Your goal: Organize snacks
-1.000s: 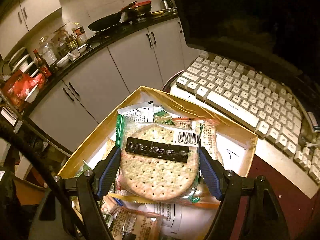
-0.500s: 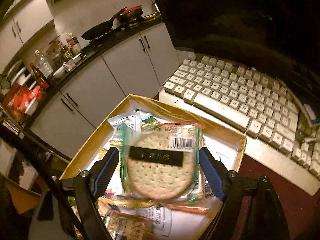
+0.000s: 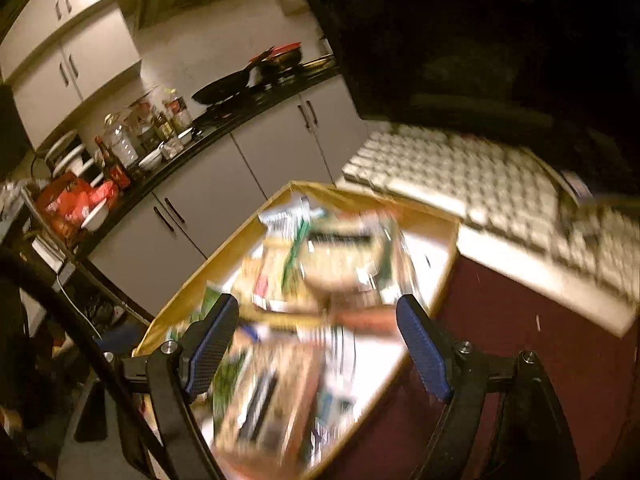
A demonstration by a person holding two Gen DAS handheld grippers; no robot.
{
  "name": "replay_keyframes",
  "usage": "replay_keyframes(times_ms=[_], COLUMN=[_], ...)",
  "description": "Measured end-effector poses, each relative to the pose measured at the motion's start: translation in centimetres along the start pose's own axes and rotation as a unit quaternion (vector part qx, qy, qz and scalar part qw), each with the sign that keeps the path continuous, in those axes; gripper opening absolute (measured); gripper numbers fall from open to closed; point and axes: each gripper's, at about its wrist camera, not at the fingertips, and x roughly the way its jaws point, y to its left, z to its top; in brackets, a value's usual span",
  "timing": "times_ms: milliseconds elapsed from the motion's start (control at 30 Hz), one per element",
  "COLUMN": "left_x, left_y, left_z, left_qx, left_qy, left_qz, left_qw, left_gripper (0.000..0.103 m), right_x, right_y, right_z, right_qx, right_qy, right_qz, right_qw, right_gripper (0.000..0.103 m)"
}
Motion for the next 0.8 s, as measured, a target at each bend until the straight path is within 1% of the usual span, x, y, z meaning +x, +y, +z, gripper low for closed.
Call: replay_keyframes(times_ms=[67,100,167,233,367,500,600,667,733,800], left_x=[-0.6,-1.0,-1.2,-1.2,-1.0,-1.5,-1.6,-1.8,-2.4,-3.1], left_y=[-0.3,-0.5,-0.9,-1.4,-2.0,-2.6,-2.7,-2.8,-2.8,-2.9], left_z=[0.0,-0.1,-0.1,-0.4,-0.9,-1.3,-1.4,-1.4,-1.5,-1.6], left_qx=[-0.003,-0.004,0.002,0.006,0.012,0.035,0.037,0.041,0.042,0.046], left_qy=[-0.020,-0.031,-0.039,-0.036,-0.023,-0.032,-0.027,-0.026,-0.034,-0.051], left_qz=[0.003,0.005,0.012,0.024,0.039,0.078,0.084,0.087,0.088,0.089], left_qw=[0.9998,0.9995,0.9992,0.9990,0.9989,0.9959,0.9954,0.9951,0.9946,0.9936], left_gripper=[0.083,0.083,0.084,0.084,0.084,0.087,0.087,0.087,0.087,0.089], right_x=[-0.8,-1.0,-1.6,-2.3,-3.3,-3.7,-4.0,-4.1,-3.9,-3.7], right_y=[-0.9,-1.1,-1.4,-1.4,-0.8,0.0,0.5,0.7,1.1,1.5], right_z=[-1.7,-2.5,-3.8,-4.9,-5.4,-5.9,-6.1,-6.4,-6.6,-6.7], right_qx=[0.032,0.045,0.054,0.053,0.040,0.020,0.025,0.027,0.028,0.026], right_qy=[0.011,0.019,0.032,0.038,0.029,0.028,0.022,0.020,0.021,0.023], right_qz=[0.019,0.022,0.025,0.037,0.031,0.029,0.035,0.028,0.027,0.023], right_qw=[0.999,0.999,0.998,0.997,0.998,0.999,0.999,0.999,0.999,0.999], right_gripper=[0.081,0.081,0.081,0.079,0.076,0.076,0.076,0.076,0.076,0.076])
